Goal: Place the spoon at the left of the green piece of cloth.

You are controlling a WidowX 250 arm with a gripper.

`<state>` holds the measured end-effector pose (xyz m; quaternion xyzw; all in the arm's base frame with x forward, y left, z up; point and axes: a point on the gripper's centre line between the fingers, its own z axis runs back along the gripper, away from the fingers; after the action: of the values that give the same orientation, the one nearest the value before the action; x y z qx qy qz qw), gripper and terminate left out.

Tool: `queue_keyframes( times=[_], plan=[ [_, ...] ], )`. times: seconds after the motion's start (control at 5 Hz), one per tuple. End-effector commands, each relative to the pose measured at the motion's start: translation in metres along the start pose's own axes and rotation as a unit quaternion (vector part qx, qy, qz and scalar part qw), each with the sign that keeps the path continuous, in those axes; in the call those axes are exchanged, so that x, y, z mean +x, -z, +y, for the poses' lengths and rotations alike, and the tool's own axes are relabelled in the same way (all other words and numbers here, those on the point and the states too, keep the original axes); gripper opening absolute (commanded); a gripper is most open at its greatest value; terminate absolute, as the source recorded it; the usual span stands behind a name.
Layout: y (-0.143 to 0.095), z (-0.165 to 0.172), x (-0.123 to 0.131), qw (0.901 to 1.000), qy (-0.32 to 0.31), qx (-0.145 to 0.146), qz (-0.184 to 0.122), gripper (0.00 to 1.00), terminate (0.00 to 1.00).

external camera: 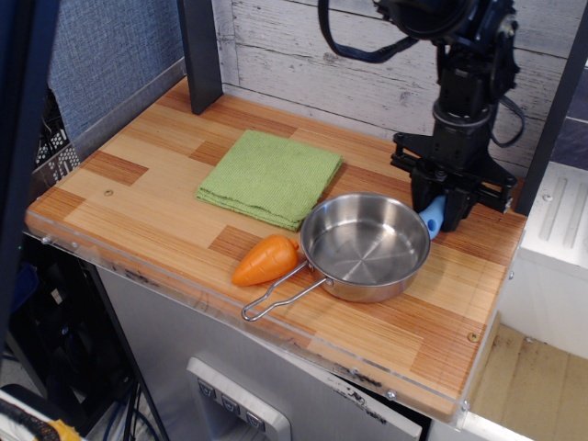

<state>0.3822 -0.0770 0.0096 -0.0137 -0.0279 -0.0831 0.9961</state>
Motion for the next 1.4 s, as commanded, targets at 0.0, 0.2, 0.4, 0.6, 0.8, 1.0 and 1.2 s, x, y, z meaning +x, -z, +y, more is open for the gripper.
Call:
queue_keyframes(
  times=[0.0, 0.2, 0.4, 0.6, 0.8, 1.0, 1.2],
  plan=[
    [-0.105, 0.030, 0.001, 0.9904, -0.010, -0.104, -0.091, 0.00, 0.00],
    [-0.119, 0.058, -0.017, 0.9906, -0.034, -0.099, -0.088, 0.00, 0.00],
    [-0.121, 0.096, -0.055, 0.9966, -0.062, -0.025, -0.048, 0.00, 0.00],
    [-0.122, 0.136, -0.090, 0.9958, -0.088, 0.020, -0.014, 0.00, 0.00],
    [-0.119, 0.178, -0.121, 0.9909, -0.124, 0.052, 0.002, 0.00, 0.00],
    [-0.110, 0.224, -0.139, 0.9847, -0.147, 0.092, 0.016, 0.00, 0.00],
    [-0.099, 0.273, -0.143, 0.9801, -0.158, 0.119, 0.018, 0.00, 0.00]
  ],
)
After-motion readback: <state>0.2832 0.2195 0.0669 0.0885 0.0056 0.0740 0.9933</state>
